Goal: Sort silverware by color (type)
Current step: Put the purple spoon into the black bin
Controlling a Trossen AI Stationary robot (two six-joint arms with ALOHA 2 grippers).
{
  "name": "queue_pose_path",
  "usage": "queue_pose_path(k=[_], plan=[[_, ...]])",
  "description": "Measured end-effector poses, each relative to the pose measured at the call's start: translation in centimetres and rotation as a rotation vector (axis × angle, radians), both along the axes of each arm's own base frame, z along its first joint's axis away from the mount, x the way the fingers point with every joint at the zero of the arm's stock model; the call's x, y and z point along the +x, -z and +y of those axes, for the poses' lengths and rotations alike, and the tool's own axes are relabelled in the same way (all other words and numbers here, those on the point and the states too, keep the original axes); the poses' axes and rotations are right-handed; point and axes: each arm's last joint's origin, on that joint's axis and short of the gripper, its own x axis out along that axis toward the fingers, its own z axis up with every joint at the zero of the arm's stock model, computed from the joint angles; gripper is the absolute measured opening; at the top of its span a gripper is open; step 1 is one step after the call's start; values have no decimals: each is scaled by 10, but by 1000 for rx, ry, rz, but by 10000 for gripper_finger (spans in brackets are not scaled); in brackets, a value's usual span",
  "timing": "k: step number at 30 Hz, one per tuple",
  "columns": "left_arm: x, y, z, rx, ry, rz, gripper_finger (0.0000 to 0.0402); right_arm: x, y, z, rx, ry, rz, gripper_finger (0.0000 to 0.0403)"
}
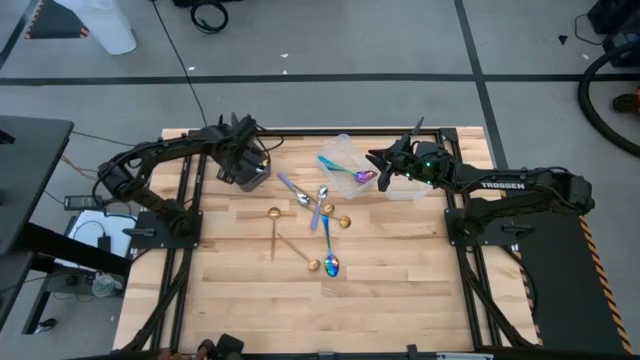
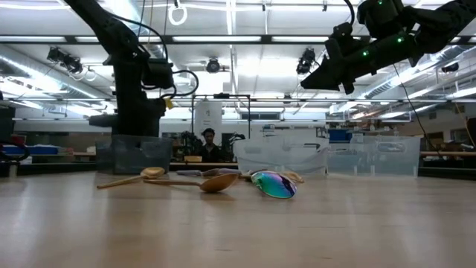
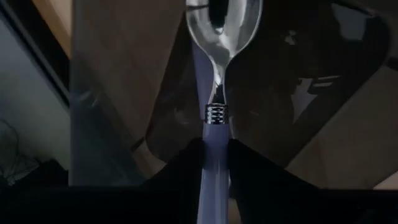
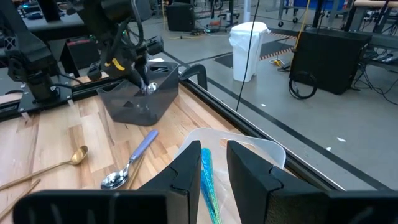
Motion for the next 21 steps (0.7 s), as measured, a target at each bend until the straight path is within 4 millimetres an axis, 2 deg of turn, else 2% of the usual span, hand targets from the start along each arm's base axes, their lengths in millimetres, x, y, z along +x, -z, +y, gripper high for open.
queue_pose_path(k=[8, 16, 21], plan=[[-1, 0, 2, 78, -86, 41, 138, 0, 0, 0, 0, 0, 0, 87], [6, -3, -4, 149, -53, 101, 142, 0, 0, 0, 1, 0, 0, 87], [19, -22, -7, 234, -37, 80, 142, 0, 0, 0, 1, 0, 0, 87]])
